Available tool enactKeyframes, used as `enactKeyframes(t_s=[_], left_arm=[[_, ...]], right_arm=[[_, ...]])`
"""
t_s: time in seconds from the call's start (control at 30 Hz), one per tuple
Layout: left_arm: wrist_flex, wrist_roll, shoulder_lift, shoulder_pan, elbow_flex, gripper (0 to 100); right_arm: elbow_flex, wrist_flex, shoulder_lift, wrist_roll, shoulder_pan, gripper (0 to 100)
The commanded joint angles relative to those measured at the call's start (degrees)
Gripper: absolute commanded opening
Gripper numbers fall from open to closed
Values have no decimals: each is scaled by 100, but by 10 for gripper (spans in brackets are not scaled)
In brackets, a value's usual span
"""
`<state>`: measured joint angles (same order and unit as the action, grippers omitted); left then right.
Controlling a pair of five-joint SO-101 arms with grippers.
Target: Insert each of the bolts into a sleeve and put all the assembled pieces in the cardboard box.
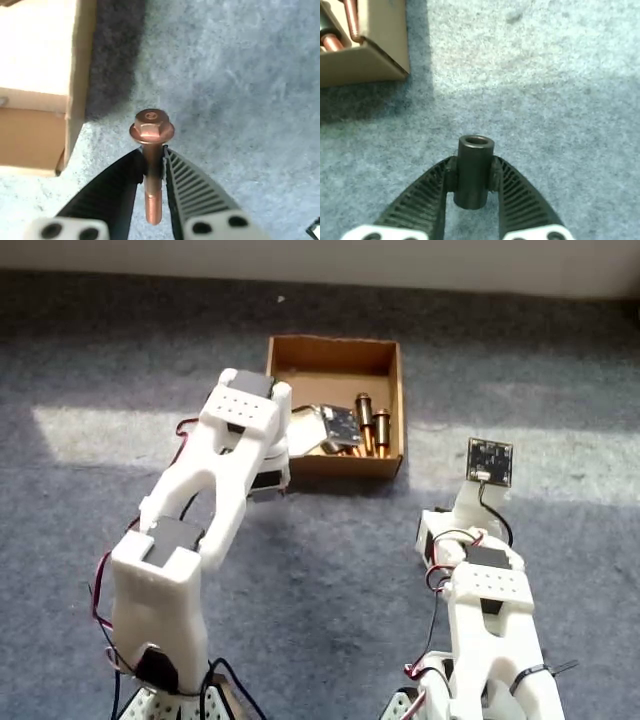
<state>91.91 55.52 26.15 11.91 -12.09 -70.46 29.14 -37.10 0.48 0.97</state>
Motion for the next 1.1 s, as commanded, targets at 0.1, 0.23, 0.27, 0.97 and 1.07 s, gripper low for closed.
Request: enactKeyframes(t_s=[0.1,0.23,0.27,0.97,1.07], left_arm=[[607,-1345,-1086,462,-119,21],[598,-1855,-1648,796,549,21],[589,-2022,-1833,892,778,21],[-2840,-4791,-5736,1385,3908,5],[-3552,-5143,-6237,1385,4382,5]], right_arm=[[48,-154,-180,70,40,6],[48,-154,-180,70,40,6],[48,-154,-180,70,40,6],[31,-145,-189,70,-954,6],[31,-145,-189,70,-963,6]])
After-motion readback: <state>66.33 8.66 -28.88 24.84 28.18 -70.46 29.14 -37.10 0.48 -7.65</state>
